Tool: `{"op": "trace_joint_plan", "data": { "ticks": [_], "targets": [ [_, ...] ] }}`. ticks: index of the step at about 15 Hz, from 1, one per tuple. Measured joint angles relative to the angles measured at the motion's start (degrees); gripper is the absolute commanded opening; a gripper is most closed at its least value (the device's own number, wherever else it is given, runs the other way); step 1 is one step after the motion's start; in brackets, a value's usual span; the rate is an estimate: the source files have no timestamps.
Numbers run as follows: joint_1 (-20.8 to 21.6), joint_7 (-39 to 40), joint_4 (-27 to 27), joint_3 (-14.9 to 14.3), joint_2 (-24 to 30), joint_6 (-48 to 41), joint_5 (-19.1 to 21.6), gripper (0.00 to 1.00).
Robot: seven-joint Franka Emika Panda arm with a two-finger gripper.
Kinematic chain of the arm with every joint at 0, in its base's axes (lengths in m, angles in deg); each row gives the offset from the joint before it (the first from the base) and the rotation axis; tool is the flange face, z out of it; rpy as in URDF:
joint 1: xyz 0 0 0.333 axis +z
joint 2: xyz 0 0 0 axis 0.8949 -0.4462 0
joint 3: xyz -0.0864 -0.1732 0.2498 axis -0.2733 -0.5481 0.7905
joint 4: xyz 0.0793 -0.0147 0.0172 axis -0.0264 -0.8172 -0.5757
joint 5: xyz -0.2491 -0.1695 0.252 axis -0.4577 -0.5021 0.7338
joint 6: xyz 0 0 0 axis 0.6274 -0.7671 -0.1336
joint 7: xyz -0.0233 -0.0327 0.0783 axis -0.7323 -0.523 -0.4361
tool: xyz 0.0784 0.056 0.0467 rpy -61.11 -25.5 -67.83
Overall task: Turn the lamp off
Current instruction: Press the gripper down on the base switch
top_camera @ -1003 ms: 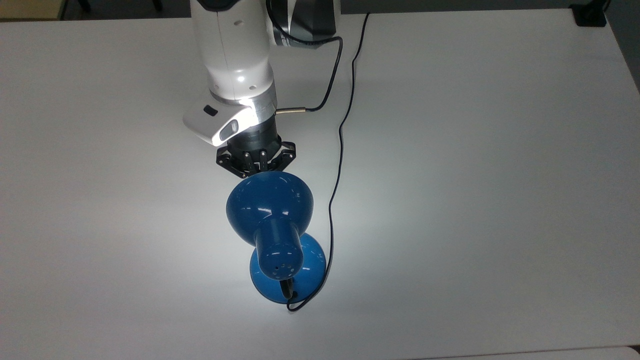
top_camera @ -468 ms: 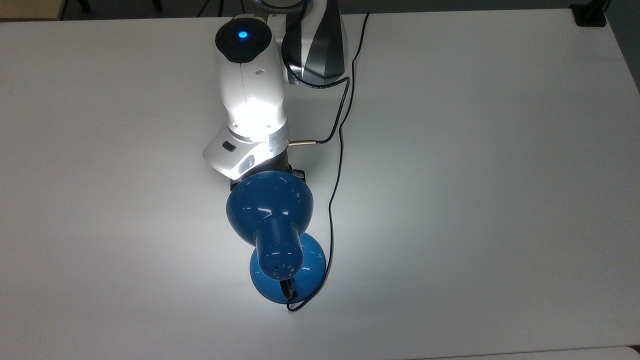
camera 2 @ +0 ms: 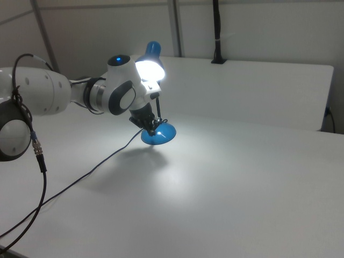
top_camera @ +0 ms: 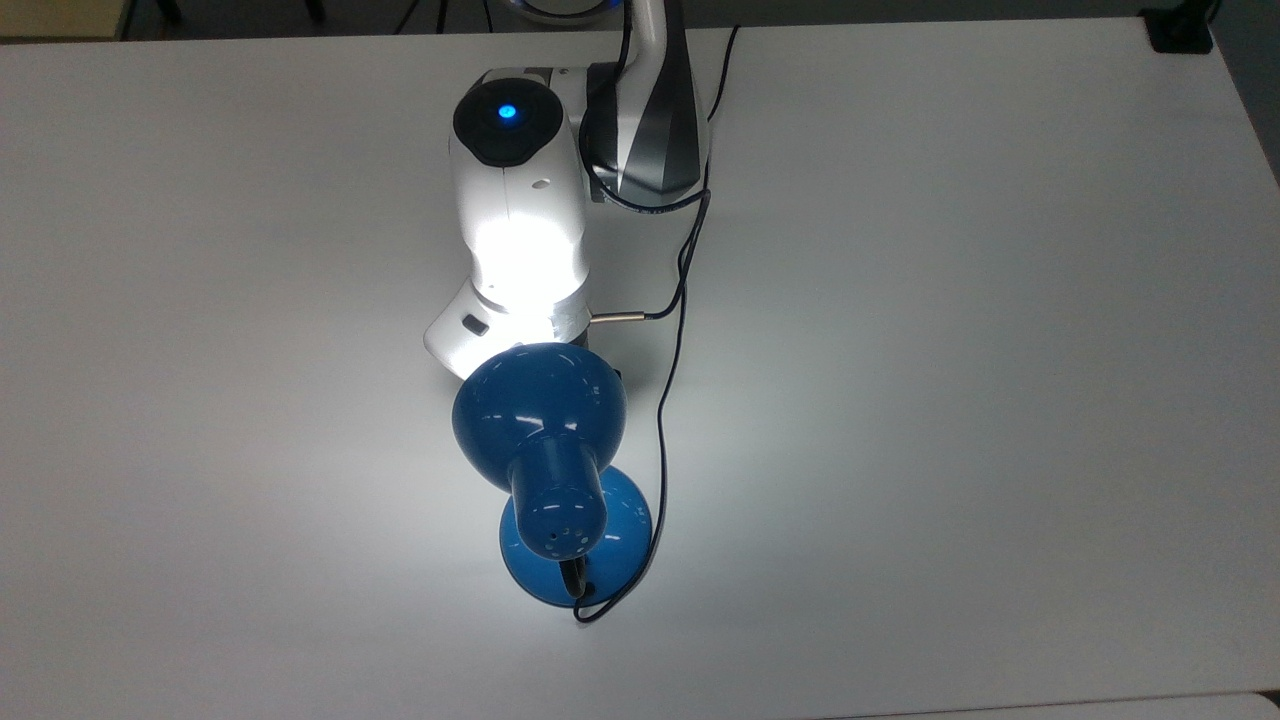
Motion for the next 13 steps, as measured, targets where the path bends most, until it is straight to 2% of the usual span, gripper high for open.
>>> {"op": "trace_joint_plan", "data": {
  "ticks": [7, 13],
  "targets": [
    [0.02, -0.10, 2.97, 0.00, -3.00, 0.10, 0.00, 0.00],
    [0.78, -0.10, 3.20, -0.09, -3.63, 0.39, -0.03, 0.00]
  ]
}}
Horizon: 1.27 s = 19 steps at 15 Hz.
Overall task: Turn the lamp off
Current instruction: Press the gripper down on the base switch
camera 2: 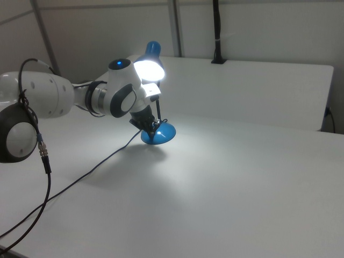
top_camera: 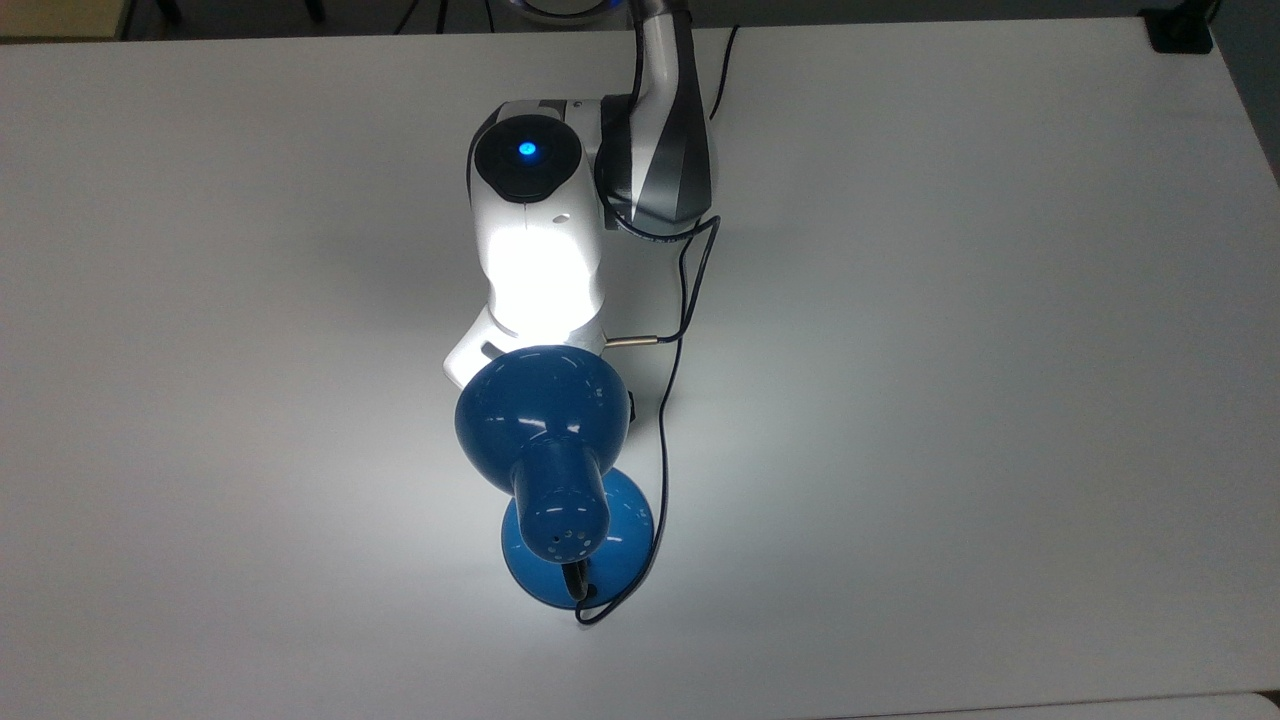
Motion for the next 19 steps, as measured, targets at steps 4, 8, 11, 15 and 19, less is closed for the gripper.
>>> {"op": "trace_joint_plan", "data": {
  "ticks": [4, 8, 11, 15, 19],
  "targets": [
    [0.48, 0.00, 0.12, -0.21, -0.18, 0.08, -0.64, 0.00],
    [0.52, 0.00, 0.12, -0.22, -0.19, 0.08, -1.05, 0.00],
    [0.53, 0.00, 0.14, -0.22, -0.19, 0.08, -1.06, 0.00],
    [0.54, -0.01, 0.29, -0.25, -0.17, 0.08, -1.06, 0.00],
    [0.54, -0.02, 0.40, -0.27, -0.17, 0.08, -1.06, 0.00]
  ]
}}
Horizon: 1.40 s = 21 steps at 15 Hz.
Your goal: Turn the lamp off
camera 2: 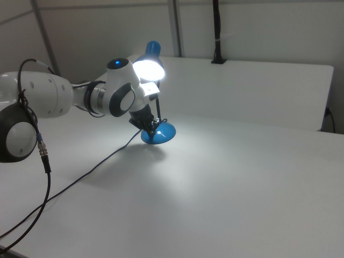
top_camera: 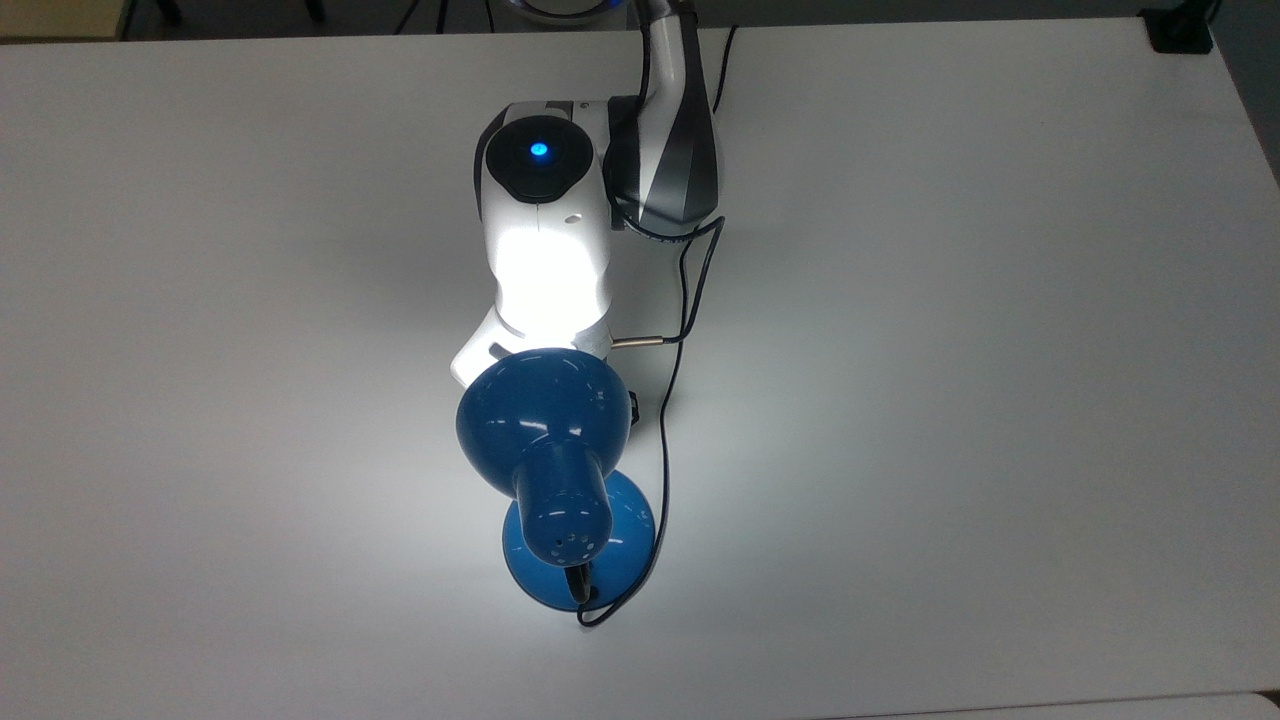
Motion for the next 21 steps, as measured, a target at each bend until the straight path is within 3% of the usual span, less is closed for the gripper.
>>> {"op": "trace_joint_plan", "data": {
  "ticks": [21],
  "targets": [
    [0.01, -1.22, 0.74, -0.08, -0.56, 0.01, 0.00, 0.00]
  ]
}}
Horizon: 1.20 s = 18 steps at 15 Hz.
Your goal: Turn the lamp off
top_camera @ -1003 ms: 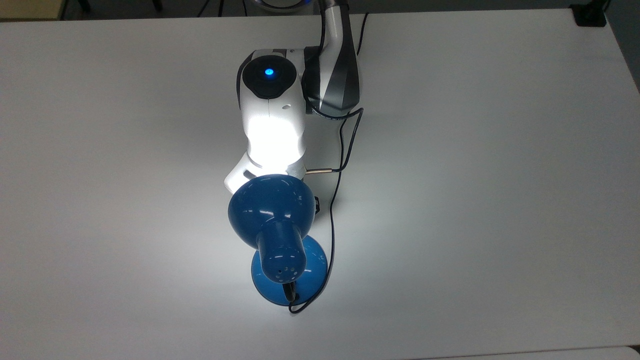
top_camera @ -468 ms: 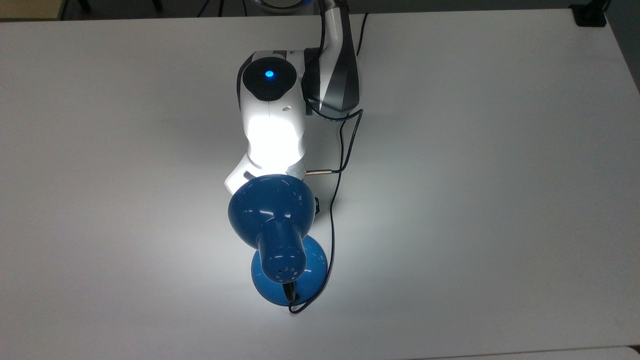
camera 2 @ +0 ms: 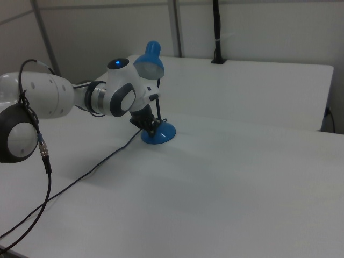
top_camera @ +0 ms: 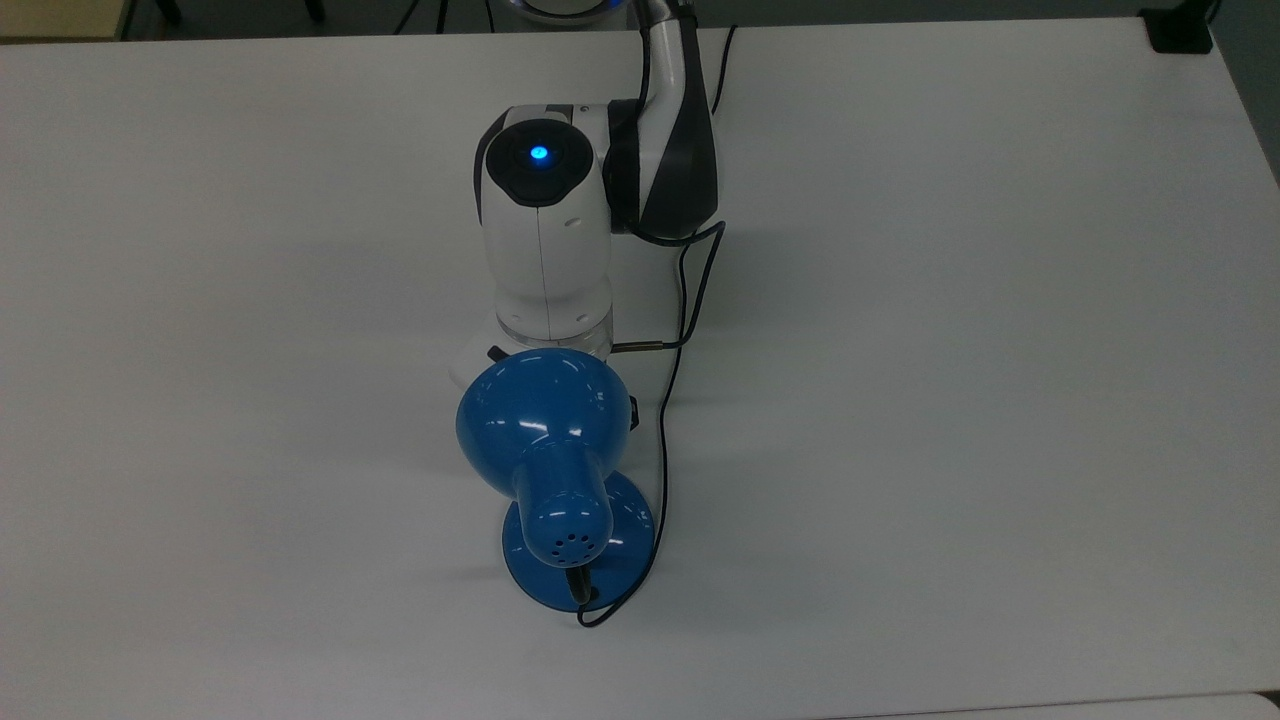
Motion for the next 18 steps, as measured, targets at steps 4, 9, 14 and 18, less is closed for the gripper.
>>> {"op": "trace_joint_plan", "data": {
  "ticks": [4, 9, 14, 18],
  "targets": [
    [0.00, 0.00, -0.15, -0.03, 0.22, 0.00, 0.00, 0.00],
    [-0.13, -0.04, -2.85, -0.51, 7.93, -13.34, 0.00, 0.34],
    [-0.19, -2.94, -4.53, -0.74, 20.01, -35.72, -3.09, 1.00],
    [-0.06, -13.42, -10.81, -0.59, 29.40, -38.43, -9.14, 1.00]
  ]
}}
